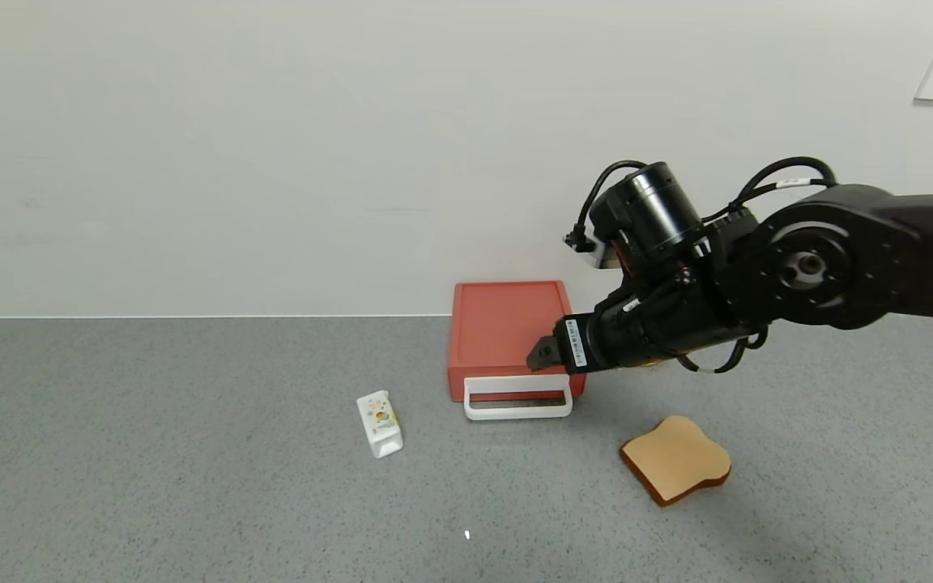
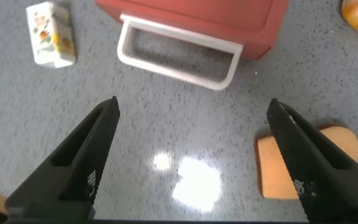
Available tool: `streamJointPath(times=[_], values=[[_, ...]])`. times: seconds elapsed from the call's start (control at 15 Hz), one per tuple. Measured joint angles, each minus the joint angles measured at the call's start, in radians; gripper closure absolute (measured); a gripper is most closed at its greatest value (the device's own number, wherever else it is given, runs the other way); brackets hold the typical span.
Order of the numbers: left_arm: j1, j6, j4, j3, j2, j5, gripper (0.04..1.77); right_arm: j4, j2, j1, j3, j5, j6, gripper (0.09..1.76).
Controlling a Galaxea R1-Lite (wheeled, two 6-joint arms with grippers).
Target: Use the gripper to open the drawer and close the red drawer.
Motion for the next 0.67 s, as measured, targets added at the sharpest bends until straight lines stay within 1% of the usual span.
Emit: streamJointPath(times=[0.2,0.47,0.67], values=[[0.000,0.000,0.000,-0.001,0.000,0.000,0.09,-0.026,-0.125,-0.004,0.118,0.036,-0.079,0.10],[0.000,0.000,0.001,-0.002,0.000,0.000,0.09,-0.125,-0.272,-0.026,0.291,0.066,-0.179,0.10],[0.000,0.000,0.001,-0.002,0.000,0.000,0.09,-0.184,-0.383,-0.040,0.410,0.069,-0.220,0.10]])
